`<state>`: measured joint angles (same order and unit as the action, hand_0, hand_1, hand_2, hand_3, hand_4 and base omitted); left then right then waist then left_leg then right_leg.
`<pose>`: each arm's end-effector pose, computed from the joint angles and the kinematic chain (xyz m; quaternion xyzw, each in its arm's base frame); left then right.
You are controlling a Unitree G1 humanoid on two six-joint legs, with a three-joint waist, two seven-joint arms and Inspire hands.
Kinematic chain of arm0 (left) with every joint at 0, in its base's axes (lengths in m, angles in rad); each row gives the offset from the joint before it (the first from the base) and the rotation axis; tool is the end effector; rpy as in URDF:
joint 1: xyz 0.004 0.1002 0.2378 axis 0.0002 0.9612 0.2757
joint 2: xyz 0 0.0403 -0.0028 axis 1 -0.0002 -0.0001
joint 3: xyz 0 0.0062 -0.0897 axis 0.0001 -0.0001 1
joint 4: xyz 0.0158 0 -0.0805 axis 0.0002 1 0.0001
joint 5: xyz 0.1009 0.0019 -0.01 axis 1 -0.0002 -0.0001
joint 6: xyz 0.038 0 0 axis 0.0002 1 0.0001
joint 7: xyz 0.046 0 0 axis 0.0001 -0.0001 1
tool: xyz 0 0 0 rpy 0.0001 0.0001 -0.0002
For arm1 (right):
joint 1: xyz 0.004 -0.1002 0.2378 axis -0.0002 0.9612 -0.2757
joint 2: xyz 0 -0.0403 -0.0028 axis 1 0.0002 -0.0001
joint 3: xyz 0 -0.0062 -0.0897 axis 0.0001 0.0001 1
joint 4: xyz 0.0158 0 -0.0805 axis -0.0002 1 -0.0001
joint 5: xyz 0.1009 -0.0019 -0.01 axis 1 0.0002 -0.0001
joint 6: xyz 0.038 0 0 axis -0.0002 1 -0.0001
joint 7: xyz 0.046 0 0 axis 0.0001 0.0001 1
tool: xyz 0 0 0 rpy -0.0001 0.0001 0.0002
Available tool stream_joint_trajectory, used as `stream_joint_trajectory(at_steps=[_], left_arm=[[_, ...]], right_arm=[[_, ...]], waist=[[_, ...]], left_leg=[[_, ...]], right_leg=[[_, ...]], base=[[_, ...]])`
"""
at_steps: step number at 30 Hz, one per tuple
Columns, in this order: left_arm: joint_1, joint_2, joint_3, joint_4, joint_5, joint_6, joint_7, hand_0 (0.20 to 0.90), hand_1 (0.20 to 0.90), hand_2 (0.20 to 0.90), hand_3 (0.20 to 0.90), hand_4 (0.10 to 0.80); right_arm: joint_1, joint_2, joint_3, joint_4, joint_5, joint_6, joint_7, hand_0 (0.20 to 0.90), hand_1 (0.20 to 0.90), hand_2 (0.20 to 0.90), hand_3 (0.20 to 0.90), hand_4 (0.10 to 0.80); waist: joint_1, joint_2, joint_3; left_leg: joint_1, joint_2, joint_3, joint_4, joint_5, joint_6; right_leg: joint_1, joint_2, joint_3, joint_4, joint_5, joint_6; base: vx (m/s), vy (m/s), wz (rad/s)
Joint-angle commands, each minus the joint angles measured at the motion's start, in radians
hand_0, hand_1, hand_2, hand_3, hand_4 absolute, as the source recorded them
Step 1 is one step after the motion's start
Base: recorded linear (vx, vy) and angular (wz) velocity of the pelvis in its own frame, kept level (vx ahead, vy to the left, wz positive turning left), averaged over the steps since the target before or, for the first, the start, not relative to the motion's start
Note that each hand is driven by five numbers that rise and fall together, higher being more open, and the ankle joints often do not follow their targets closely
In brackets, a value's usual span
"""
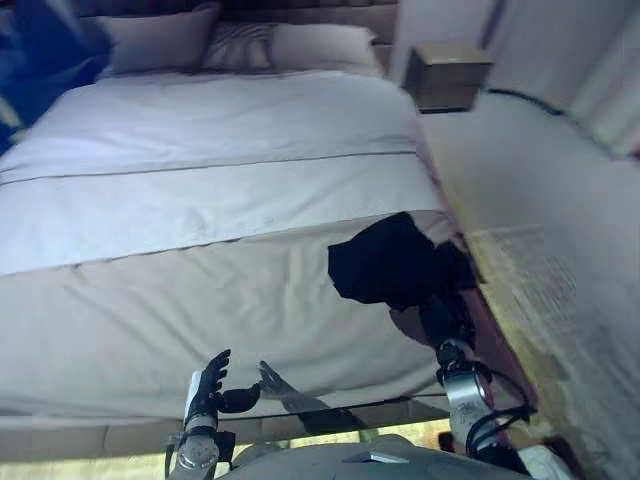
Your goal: Pick up the clothes from the bed and place them into the basket
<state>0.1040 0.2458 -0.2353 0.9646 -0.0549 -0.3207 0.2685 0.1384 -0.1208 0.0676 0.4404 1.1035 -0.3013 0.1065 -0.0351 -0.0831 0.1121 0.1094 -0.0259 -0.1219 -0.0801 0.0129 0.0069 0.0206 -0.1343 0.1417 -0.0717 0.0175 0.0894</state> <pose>0.0898 0.2014 -0.0883 0.1723 0.3542 0.0747 0.9161 0.1460 -0.1851 -0.0353 0.4285 0.0935 -0.1638 0.8836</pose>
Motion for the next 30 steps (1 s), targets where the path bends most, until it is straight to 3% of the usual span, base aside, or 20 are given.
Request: stream_joint_trajectory(at_steps=[1, 3, 5, 7, 9, 10, 12, 15, 16, 17, 20, 21, 23, 24, 26, 29, 30], left_arm=[[-0.024, 0.017, -0.052, -0.012, 0.018, -0.029, -0.011, 0.900, 0.900, 0.900, 0.900, 0.800], [-0.057, 0.038, -0.069, -0.002, 0.011, -0.025, -0.026, 0.900, 0.900, 0.900, 0.900, 0.800], [-0.065, 0.045, -0.072, 0.009, 0.014, -0.025, -0.034, 0.900, 0.900, 0.900, 0.900, 0.800], [-0.044, 0.051, -0.060, 0.011, 0.023, -0.024, -0.031, 0.900, 0.900, 0.900, 0.900, 0.800], [-0.018, 0.067, -0.032, -0.013, 0.022, -0.025, -0.039, 0.900, 0.900, 0.900, 0.900, 0.800], [-0.024, 0.076, -0.023, -0.015, 0.021, -0.024, -0.044, 0.900, 0.900, 0.900, 0.900, 0.800], [-0.038, 0.081, -0.022, -0.007, -0.003, -0.004, -0.040, 0.900, 0.900, 0.900, 0.900, 0.800], [-0.047, 0.078, -0.017, 0.007, 0.002, 0.013, -0.045, 0.900, 0.900, 0.900, 0.900, 0.800], [-0.047, 0.075, -0.021, 0.011, 0.011, 0.022, -0.043, 0.900, 0.900, 0.900, 0.900, 0.800], [-0.045, 0.073, -0.026, 0.016, 0.015, 0.020, -0.038, 0.900, 0.900, 0.900, 0.900, 0.800], [-0.050, 0.072, -0.034, 0.011, 0.032, 0.015, -0.037, 0.900, 0.900, 0.900, 0.900, 0.800], [-0.051, 0.072, -0.037, 0.009, 0.034, 0.013, -0.037, 0.900, 0.900, 0.900, 0.900, 0.800], [-0.070, 0.063, -0.049, -0.008, 0.039, 0.008, -0.044, 0.900, 0.900, 0.900, 0.900, 0.800], [-0.070, 0.063, -0.049, -0.008, 0.039, 0.009, -0.044, 0.900, 0.900, 0.900, 0.900, 0.800], [-0.090, 0.056, -0.057, -0.027, 0.025, -0.002, -0.043, 0.900, 0.900, 0.900, 0.900, 0.800], [-0.092, 0.048, -0.045, -0.024, 0.003, -0.004, -0.053, 0.900, 0.900, 0.900, 0.900, 0.800], [-0.080, 0.042, -0.039, -0.015, 0.002, -0.009, -0.059, 0.900, 0.900, 0.900, 0.900, 0.800]], right_arm=[[-0.090, 0.004, -0.010, -0.226, 0.034, -0.132, 0.033, 0.300, 0.300, 0.300, 0.200, 0.100], [-0.076, 0.009, -0.009, -0.264, 0.022, -0.162, 0.012, 0.300, 0.300, 0.300, 0.200, 0.100], [-0.073, 0.008, -0.016, -0.269, 0.024, -0.171, 0.008, 0.300, 0.300, 0.300, 0.200, 0.100], [-0.084, 0.005, -0.030, -0.253, 0.041, -0.155, 0.013, 0.300, 0.300, 0.300, 0.200, 0.100], [-0.091, -0.003, -0.027, -0.251, 0.070, -0.152, 0.021, 0.300, 0.300, 0.300, 0.200, 0.100], [-0.099, -0.002, -0.031, -0.227, 0.063, -0.172, 0.015, 0.300, 0.300, 0.300, 0.200, 0.100], [-0.116, -0.006, -0.030, -0.195, 0.050, -0.177, -0.018, 0.300, 0.300, 0.300, 0.200, 0.100], [-0.136, 0.001, -0.029, -0.177, 0.038, -0.173, -0.070, 0.300, 0.300, 0.300, 0.200, 0.100], [-0.143, 0.012, -0.019, -0.176, 0.001, -0.168, -0.111, 0.300, 0.300, 0.300, 0.200, 0.100], [-0.148, 0.022, -0.009, -0.176, -0.007, -0.164, -0.136, 0.300, 0.300, 0.300, 0.200, 0.100], [-0.160, 0.043, 0.032, -0.168, -0.076, -0.164, -0.224, 0.300, 0.300, 0.300, 0.200, 0.100], [-0.160, 0.047, 0.037, -0.166, -0.083, -0.163, -0.233, 0.300, 0.300, 0.300, 0.200, 0.100], [-0.156, 0.044, 0.054, -0.145, -0.122, -0.160, -0.285, 0.300, 0.300, 0.300, 0.200, 0.100], [-0.156, 0.043, 0.054, -0.146, -0.122, -0.160, -0.285, 0.300, 0.300, 0.300, 0.200, 0.100], [-0.153, 0.022, 0.064, -0.131, -0.155, -0.151, -0.328, 0.300, 0.300, 0.300, 0.200, 0.100], [-0.161, -0.003, 0.059, -0.097, -0.165, -0.138, -0.366, 0.300, 0.300, 0.300, 0.200, 0.100], [-0.183, -0.029, 0.061, -0.051, -0.137, -0.133, -0.361, 0.300, 0.300, 0.300, 0.200, 0.100]], waist=[[-0.007, 0.060, -0.008], [-0.024, 0.060, 0.009], [-0.022, 0.062, 0.015], [-0.007, 0.065, 0.019], [0.020, 0.083, 0.022], [0.040, 0.098, 0.016], [0.072, 0.108, 0.002], [0.112, 0.099, -0.013], [0.138, 0.087, -0.026], [0.156, 0.076, -0.038], [0.196, 0.058, -0.050], [0.200, 0.056, -0.051], [0.201, 0.049, -0.051], [0.202, 0.049, -0.051], [0.183, 0.041, -0.042], [0.170, 0.030, -0.033], [0.196, 0.022, -0.013]], left_leg=[[-0.025, 0.022, 0.014, 0.051, -0.074, 0.002], [-0.015, -0.001, 0.027, 0.023, -0.076, 0.013], [-0.010, -0.012, 0.046, 0.007, -0.074, 0.015], [0.006, -0.022, 0.101, -0.005, -0.077, 0.014], [0.006, 0.000, 0.193, -0.006, -0.067, 0.017], [-0.011, 0.012, 0.260, -0.006, -0.056, 0.024], [-0.029, 0.022, 0.319, -0.004, -0.051, 0.032], [-0.042, 0.023, 0.377, 0.004, -0.057, 0.039], [-0.062, 0.025, 0.426, 0.012, -0.053, 0.038], [-0.064, 0.021, 0.443, 0.008, -0.066, 0.037], [-0.096, 0.040, 0.534, 0.021, -0.042, 0.031], [-0.102, 0.046, 0.545, 0.026, -0.038, 0.027], [-0.142, 0.076, 0.572, 0.056, -0.012, 0.001], [-0.143, 0.077, 0.573, 0.058, -0.012, 0.000], [-0.159, 0.109, 0.580, 0.089, -0.003, -0.017], [-0.172, 0.133, 0.550, 0.162, -0.023, -0.033], [-0.242, 0.125, 0.391, 0.269, 0.024, -0.061]], right_leg=[[-0.024, -0.032, -0.048, 0.104, 0.054, 0.076], [-0.093, -0.081, -0.057, 0.133, 0.129, 0.094], [-0.117, -0.105, -0.111, 0.142, 0.149, 0.099], [-0.149, -0.126, -0.210, 0.186, 0.193, 0.107], [-0.149, -0.125, -0.317, 0.270, 0.157, 0.098], [-0.127, -0.109, -0.391, 0.341, 0.109, 0.079], [-0.087, -0.121, -0.468, 0.400, 0.065, 0.060], [-0.017, -0.147, -0.543, 0.403, 0.040, 0.061], [0.029, -0.158, -0.604, 0.369, 0.034, 0.066], [0.071, -0.158, -0.626, 0.339, 0.009, 0.082], [0.155, -0.129, -0.710, 0.215, -0.011, 0.077], [0.166, -0.115, -0.713, 0.187, -0.017, 0.073], [0.184, -0.050, -0.690, 0.087, -0.039, 0.056], [0.184, -0.049, -0.689, 0.085, -0.038, 0.055], [0.170, -0.017, -0.672, 0.044, -0.041, 0.036], [0.148, -0.010, -0.660, 0.032, -0.030, 0.015], [0.132, -0.009, -0.613, 0.019, -0.006, -0.007]], base=[[-0.088, 0.200, -0.34], [-0.146, 0.211, -0.21], [-0.115, 0.171, -0.32], [-0.147, 0.153, -0.73], [-0.286, 0.143, -1.43], [-0.317, 0.149, -1.42], [-0.215, 0.095, -1.25], [-0.125, -0.004, -1.09], [-0.174, -0.075, -1.40], [-0.198, -0.112, -1.46], [-0.179, -0.181, -1.21], [-0.153, -0.209, -0.94], [-0.138, -0.224, -1.20], [-0.138, -0.200, -1.16], [-0.132, -0.168, -0.88], [-0.051, -0.081, -0.54], [-0.001, 0.022, -0.37]])
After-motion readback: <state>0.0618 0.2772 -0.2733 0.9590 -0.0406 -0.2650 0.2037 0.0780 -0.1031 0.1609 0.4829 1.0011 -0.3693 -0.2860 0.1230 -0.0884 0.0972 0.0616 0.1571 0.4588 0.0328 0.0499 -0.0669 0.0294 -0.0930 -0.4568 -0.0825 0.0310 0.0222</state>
